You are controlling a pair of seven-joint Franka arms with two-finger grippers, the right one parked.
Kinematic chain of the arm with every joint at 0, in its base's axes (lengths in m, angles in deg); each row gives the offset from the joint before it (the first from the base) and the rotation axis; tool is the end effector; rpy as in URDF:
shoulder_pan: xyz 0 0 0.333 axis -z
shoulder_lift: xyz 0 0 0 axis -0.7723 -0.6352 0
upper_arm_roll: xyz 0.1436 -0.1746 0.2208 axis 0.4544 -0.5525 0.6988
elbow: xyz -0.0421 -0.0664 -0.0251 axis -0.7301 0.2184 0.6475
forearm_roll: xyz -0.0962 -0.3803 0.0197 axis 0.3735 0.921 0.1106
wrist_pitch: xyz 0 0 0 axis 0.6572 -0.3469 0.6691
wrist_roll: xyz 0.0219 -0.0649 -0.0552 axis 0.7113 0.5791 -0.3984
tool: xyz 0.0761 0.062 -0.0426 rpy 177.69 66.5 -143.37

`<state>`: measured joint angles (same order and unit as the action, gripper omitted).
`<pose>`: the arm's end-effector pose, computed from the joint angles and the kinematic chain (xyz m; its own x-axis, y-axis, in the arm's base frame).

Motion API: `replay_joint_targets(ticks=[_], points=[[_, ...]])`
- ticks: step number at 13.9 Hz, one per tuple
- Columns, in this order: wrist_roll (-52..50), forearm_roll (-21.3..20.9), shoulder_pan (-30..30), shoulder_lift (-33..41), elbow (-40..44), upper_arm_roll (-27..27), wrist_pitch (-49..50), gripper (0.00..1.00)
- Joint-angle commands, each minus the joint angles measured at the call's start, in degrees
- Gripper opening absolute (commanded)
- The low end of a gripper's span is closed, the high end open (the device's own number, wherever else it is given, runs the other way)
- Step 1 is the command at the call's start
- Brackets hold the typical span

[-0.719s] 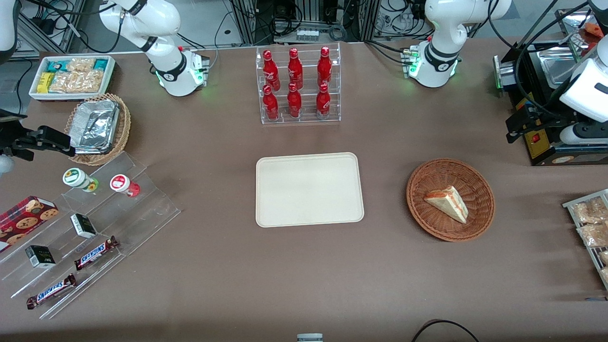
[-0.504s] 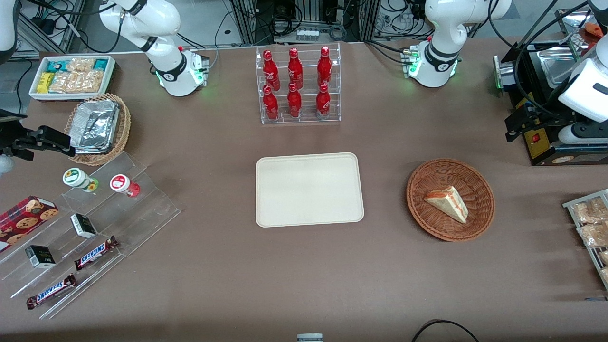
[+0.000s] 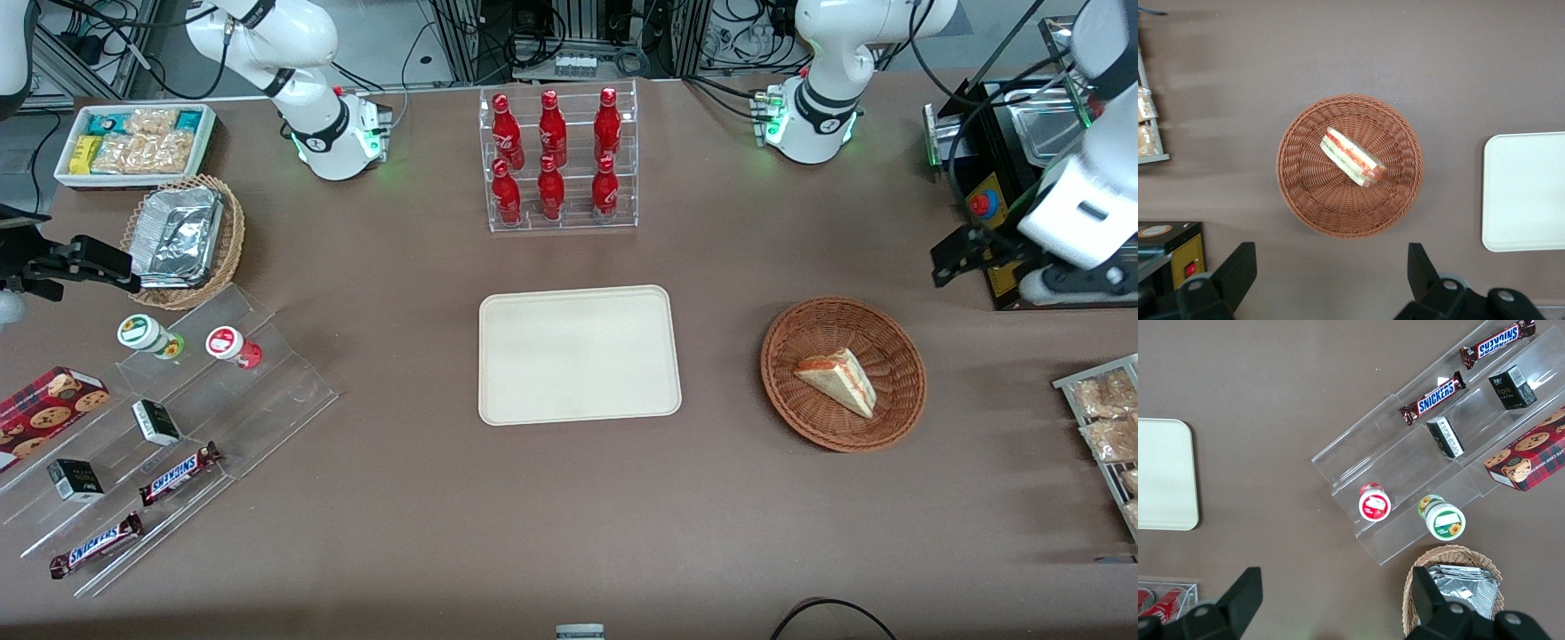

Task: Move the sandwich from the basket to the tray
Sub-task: 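Move the left gripper over the wicker basket toward the sandwich, then lower the open left gripper around the wrapped sandwich and close it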

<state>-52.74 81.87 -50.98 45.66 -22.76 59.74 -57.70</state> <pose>0.5624 -0.0443 0.5748 0.9998 0.0007 0.0205 0.0011 -0.9998 -0.0174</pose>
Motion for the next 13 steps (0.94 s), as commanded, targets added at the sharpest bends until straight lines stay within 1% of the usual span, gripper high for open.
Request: replay_joint_targets(ticks=[1,3,5,7,11,12,13], points=[[-2.0,-0.9,-0.1,1.2,-8.0,0.2,-7.2,1.00],[-5.8,-0.9,-0.1,0.7,-11.5,0.2,-11.9,1.00],[-16.0,-0.8,-0.2,-0.5,-14.5,0.1,-14.9,1.00],[-18.6,-0.9,0.0,-2.6,-16.4,-0.2,-18.0,1.00],[-25.9,-0.9,0.0,-3.2,-27.3,-0.2,-34.8,1.00],[-28.0,-0.9,0.0,-4.1,-28.8,-0.3,-37.8,1.00],[-30.5,-0.9,0.1,-5.8,-28.7,-0.3,-38.8,1.00]])
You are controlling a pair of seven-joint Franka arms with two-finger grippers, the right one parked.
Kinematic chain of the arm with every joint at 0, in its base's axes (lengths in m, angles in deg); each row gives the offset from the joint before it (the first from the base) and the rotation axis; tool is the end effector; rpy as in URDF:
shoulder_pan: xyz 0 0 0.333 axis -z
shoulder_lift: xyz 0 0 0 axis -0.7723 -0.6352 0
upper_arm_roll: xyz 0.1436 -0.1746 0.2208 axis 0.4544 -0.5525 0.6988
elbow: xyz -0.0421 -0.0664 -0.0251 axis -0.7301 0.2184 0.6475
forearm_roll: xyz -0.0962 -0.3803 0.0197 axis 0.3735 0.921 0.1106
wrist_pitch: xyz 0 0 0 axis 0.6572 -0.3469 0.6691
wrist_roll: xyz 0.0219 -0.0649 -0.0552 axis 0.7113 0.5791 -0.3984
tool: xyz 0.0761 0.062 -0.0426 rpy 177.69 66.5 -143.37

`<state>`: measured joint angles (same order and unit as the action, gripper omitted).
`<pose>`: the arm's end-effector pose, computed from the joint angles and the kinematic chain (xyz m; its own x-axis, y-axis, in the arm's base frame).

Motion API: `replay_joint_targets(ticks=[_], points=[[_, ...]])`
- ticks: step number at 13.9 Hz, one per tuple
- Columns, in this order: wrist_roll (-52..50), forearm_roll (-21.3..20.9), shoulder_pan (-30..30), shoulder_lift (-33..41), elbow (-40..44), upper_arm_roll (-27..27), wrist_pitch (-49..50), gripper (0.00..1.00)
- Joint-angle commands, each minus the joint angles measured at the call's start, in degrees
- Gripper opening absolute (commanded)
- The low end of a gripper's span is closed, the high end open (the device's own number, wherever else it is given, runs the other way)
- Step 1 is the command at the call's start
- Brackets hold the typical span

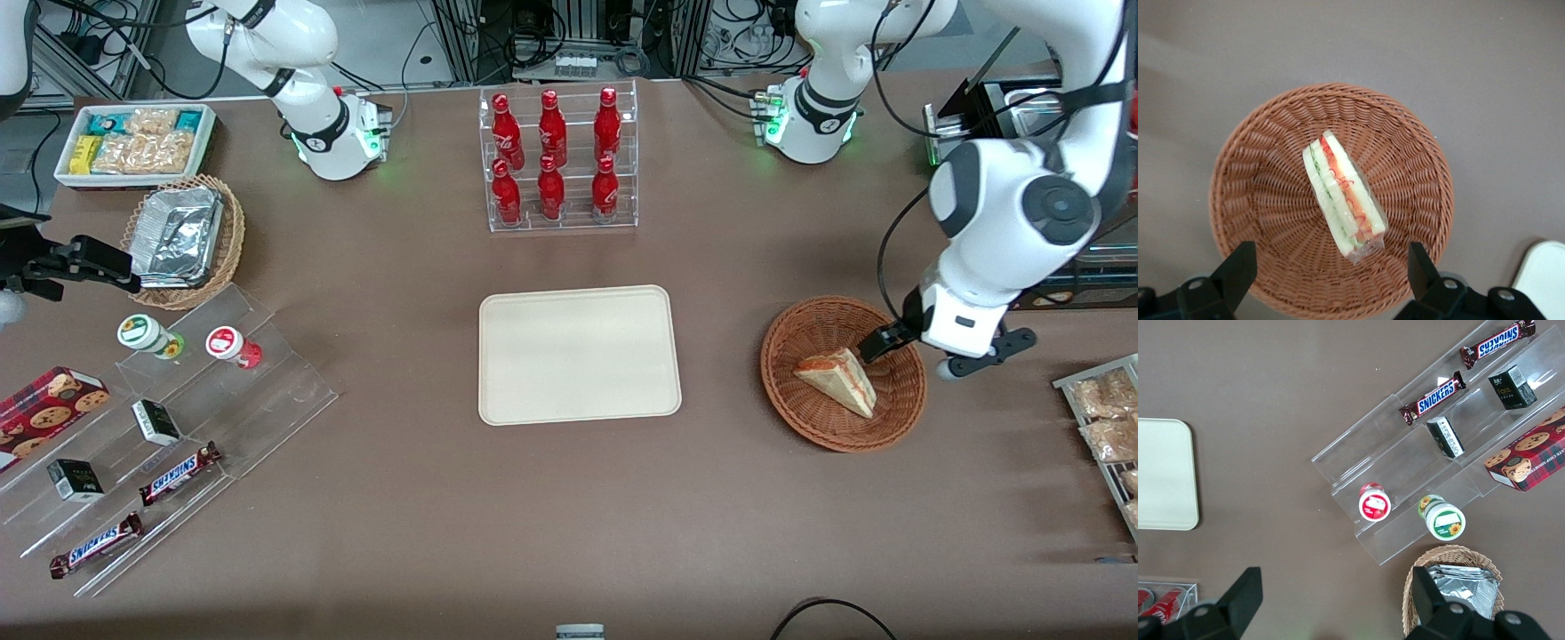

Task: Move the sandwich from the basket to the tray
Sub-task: 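Lower the open left gripper around the wrapped sandwich and close it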

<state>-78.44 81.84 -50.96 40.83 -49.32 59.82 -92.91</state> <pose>0.5544 -0.0441 0.3646 0.9011 0.4266 0.0780 0.4250 -0.9044 0.0368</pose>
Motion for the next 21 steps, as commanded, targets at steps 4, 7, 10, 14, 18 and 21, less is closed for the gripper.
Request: replay_joint_targets(ticks=[4,7,10,14,18,21], points=[[-9.6,-0.9,0.5,-5.2,-2.2,-1.6,-7.1,1.00],[-9.7,-0.9,0.5,-7.0,-2.1,-1.8,-8.3,1.00],[-9.7,-0.9,0.5,-8.6,-2.2,-1.8,-10.0,1.00],[-9.7,-0.9,0.4,-9.9,-2.2,-1.8,-11.5,0.98],[-9.8,-0.3,-0.4,-10.3,-1.7,-1.8,-11.9,0.48],[-9.8,0.0,-0.9,-10.3,-0.9,-1.8,-11.7,0.00]])
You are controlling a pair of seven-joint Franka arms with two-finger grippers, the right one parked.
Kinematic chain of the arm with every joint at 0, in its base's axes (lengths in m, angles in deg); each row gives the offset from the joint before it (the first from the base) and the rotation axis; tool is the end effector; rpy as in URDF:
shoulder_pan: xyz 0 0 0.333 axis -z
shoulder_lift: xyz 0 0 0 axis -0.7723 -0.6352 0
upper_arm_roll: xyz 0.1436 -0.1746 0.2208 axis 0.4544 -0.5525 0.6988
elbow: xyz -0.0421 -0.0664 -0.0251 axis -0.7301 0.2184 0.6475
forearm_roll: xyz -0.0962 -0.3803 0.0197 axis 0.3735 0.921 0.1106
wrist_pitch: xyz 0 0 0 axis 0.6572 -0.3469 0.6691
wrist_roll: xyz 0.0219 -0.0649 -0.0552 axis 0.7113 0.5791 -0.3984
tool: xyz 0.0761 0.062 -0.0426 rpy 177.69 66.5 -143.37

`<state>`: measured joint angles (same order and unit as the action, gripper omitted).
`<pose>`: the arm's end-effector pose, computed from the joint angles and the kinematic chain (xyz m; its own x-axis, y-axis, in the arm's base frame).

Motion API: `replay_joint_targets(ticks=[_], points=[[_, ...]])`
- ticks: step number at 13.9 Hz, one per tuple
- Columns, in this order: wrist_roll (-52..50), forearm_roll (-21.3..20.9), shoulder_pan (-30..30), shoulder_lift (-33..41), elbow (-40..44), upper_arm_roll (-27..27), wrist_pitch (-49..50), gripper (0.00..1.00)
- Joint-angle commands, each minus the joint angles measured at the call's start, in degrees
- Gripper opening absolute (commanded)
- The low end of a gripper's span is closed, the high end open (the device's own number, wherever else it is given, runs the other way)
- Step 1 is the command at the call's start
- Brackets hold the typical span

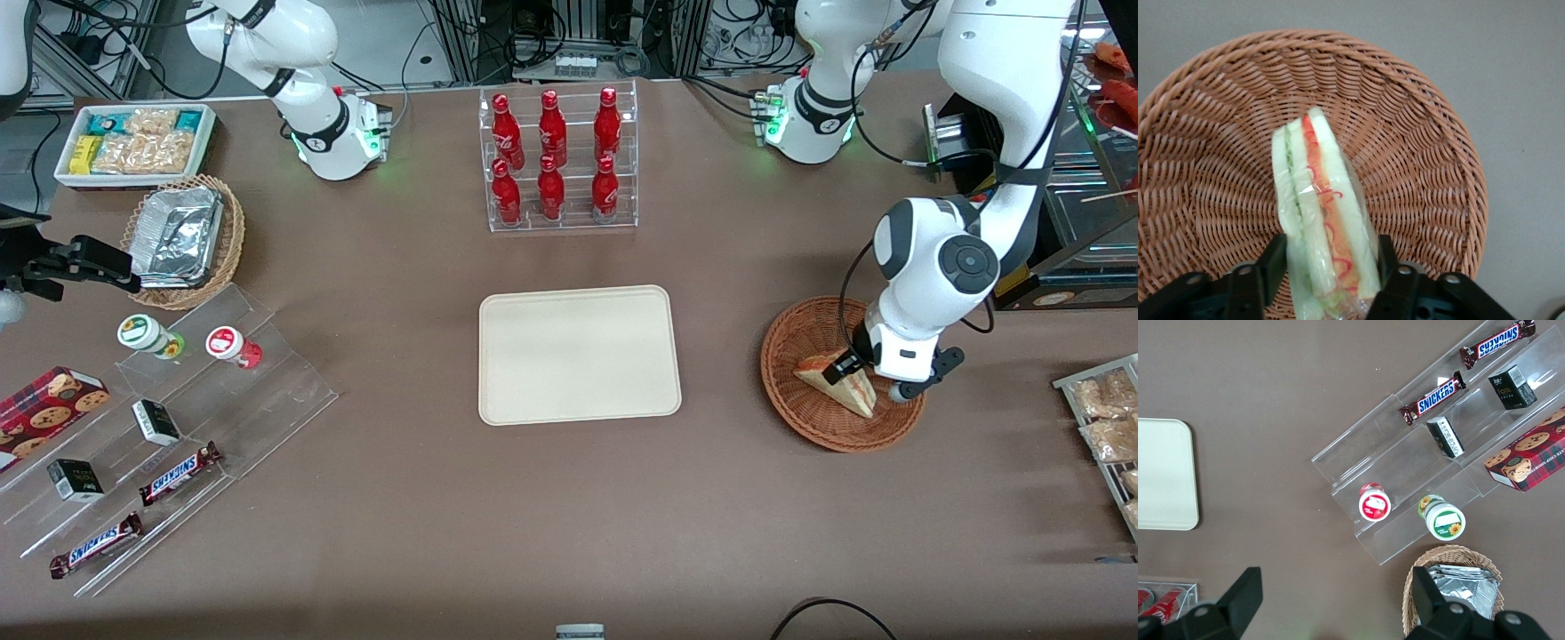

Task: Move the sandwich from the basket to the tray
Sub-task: 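Lift the sandwich out of the basket with the left gripper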

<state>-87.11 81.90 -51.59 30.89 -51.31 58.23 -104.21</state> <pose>0.5597 -0.0546 0.2723 0.8359 0.5467 0.0482 0.5438 -0.8369 0.0620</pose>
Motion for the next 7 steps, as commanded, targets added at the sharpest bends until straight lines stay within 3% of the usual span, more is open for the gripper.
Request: replay_joint_targets(ticks=[1,7], points=[[-1.9,-0.1,-0.3,-0.3,1.2,-0.2,-0.3,0.00],[-2.5,-0.3,0.3,1.2,8.1,-1.6,10.8,0.00]])
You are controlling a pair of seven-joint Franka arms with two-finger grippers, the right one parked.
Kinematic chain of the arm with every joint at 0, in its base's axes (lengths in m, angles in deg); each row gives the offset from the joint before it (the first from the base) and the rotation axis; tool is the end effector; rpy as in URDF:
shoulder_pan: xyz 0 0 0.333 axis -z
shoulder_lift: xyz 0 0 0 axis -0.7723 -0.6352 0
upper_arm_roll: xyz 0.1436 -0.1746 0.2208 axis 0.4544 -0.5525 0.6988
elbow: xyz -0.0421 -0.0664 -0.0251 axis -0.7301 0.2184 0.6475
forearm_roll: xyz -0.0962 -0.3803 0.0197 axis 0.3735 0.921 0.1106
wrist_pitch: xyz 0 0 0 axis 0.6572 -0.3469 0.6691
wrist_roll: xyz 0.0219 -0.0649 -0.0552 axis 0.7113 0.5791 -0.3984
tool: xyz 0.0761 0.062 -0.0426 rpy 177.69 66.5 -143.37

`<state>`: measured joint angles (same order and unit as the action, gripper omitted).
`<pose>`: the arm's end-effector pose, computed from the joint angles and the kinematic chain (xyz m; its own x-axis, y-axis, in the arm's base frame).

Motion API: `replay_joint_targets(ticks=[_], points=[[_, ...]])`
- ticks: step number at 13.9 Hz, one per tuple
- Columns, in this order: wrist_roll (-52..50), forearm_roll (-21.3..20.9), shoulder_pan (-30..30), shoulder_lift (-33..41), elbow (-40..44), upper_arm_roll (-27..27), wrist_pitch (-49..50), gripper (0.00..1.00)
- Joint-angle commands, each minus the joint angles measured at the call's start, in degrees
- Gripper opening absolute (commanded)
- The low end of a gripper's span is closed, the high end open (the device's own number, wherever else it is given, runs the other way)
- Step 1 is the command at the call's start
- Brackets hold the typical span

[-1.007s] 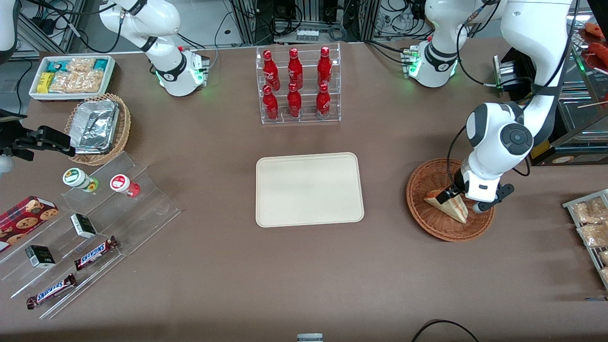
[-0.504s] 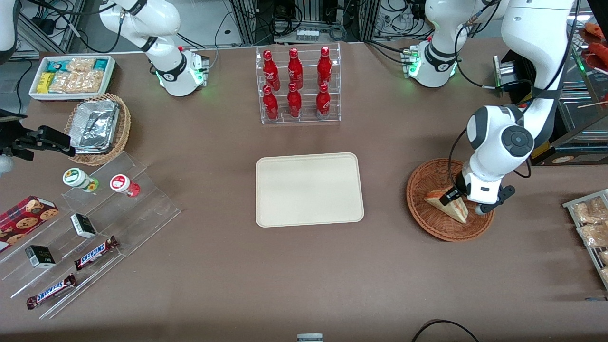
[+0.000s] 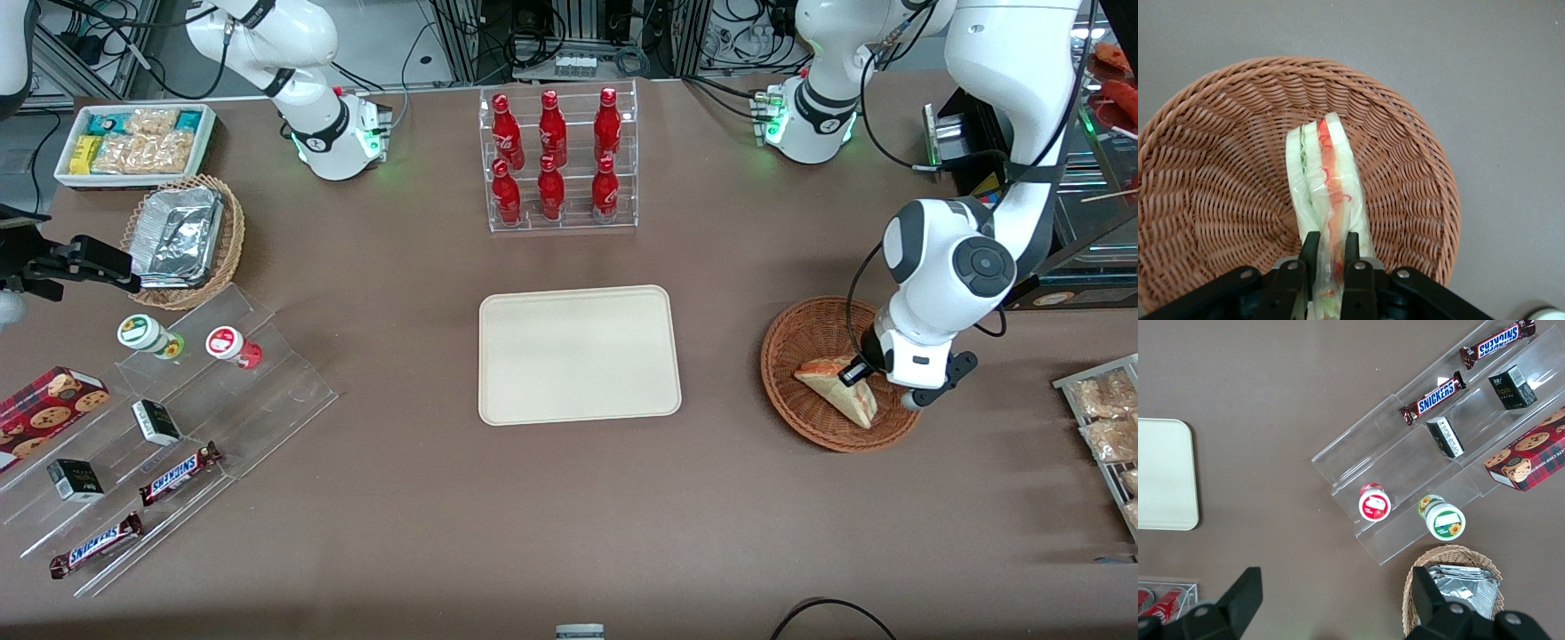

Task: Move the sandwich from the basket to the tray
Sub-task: 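Lift the sandwich out of the basket with the left gripper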

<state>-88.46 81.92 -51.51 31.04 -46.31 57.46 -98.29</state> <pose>0.5776 -0.0637 0.3001 0.8309 0.5553 0.0355 0.5531 -0.8312 0.0562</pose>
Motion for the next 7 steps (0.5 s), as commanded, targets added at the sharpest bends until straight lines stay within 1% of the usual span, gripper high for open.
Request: replay_joint_targets(ticks=[1,3,5,7], points=[[-0.9,-0.4,0.2,1.4,4.1,-1.0,7.0,0.00],[-0.4,-0.8,0.3,3.0,7.0,-2.4,12.6,0.00],[-0.3,-0.8,0.3,3.5,12.4,-4.6,19.3,0.00],[-0.3,-0.8,0.4,2.5,18.8,-8.2,25.5,0.00]])
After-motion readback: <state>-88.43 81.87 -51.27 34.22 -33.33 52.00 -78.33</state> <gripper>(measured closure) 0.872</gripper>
